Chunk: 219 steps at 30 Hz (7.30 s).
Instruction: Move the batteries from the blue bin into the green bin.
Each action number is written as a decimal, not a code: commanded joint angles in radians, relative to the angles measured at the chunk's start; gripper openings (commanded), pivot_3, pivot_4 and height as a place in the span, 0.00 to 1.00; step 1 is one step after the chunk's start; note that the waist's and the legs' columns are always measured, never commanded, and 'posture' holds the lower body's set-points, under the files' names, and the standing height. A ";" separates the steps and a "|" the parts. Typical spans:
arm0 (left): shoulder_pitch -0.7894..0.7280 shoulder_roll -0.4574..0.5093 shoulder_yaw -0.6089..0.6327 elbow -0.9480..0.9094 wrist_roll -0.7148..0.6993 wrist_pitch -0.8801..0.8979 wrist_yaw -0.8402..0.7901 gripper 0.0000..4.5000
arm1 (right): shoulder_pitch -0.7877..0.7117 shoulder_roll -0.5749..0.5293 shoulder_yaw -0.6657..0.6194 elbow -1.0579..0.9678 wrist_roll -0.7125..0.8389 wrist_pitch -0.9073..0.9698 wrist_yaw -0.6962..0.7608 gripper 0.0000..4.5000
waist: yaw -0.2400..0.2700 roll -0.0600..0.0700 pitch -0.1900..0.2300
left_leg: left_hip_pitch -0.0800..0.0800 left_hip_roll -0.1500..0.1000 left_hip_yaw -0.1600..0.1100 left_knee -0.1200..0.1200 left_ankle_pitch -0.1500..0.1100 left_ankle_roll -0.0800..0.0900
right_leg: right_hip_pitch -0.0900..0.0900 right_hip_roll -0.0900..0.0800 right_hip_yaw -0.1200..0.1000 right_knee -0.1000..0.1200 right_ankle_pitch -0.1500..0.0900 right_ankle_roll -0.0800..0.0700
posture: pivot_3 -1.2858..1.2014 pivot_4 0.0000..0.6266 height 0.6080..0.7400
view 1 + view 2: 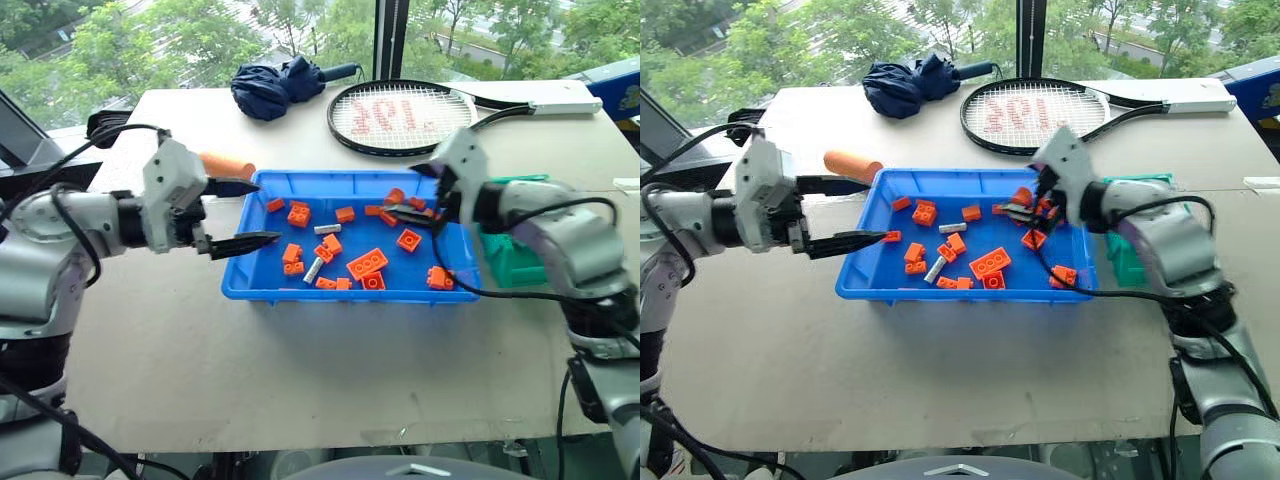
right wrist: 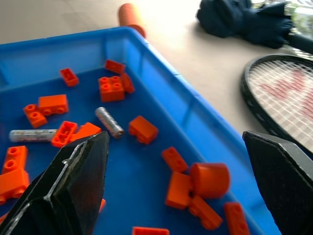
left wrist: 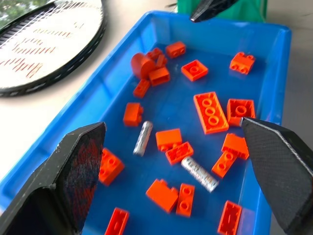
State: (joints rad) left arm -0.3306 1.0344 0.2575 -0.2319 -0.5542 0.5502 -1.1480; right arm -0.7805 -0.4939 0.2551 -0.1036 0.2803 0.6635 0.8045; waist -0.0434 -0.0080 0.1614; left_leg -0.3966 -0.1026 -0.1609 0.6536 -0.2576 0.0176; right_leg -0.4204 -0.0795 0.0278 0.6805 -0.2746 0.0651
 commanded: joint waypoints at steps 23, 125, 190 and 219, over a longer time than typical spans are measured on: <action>0.231 0.023 0.258 -0.127 -0.031 0.030 0.067 1.00 | -0.376 0.493 0.167 0.973 -0.344 -0.374 0.068 0.98 | -0.028 0.000 0.000 | 0.000 0.002 -0.002 -0.002 0.001 -0.001 | -0.002 0.003 0.000 0.000 0.001 -0.002 | 0.52 0.24 1.00; -0.239 -0.112 -0.151 -0.225 -0.249 0.146 0.049 1.00 | 0.212 -0.350 -0.465 -0.246 -0.101 0.440 0.119 0.01 | 0.003 0.000 0.000 | -0.002 0.002 0.005 0.000 0.001 -0.002 | -0.004 0.002 0.003 0.004 0.002 -0.002 | 0.52 0.24 1.00; -0.380 -0.193 -0.635 0.236 0.247 0.282 0.101 1.00 | 0.684 -0.240 -0.422 -0.556 0.167 -0.039 0.030 0.99 | 0.009 -0.004 -0.001 | -0.001 0.005 0.017 0.002 0.001 -0.002 | -0.012 0.008 0.014 0.015 0.002 -0.002 | 0.52 0.24 1.00; -0.418 -0.170 -0.618 0.220 0.331 0.239 -0.109 0.01 | 0.848 -0.272 -0.505 -0.615 0.289 -0.122 0.048 1.00 | 0.015 -0.006 -0.002 | -0.002 0.005 0.014 0.008 0.000 -0.001 | -0.010 0.007 0.013 0.015 0.002 -0.001 | 0.52 0.24 1.00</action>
State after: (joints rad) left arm -0.7408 0.8431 -0.3963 0.0220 -0.2193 0.8122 -1.2474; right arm 0.0788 -0.7562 -0.2470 -0.7102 0.5537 0.5669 0.8427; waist -0.0284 -0.0143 0.1597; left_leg -0.3989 -0.0974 -0.1465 0.6620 -0.2573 0.0168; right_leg -0.4298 -0.0721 0.0405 0.6954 -0.2722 0.0640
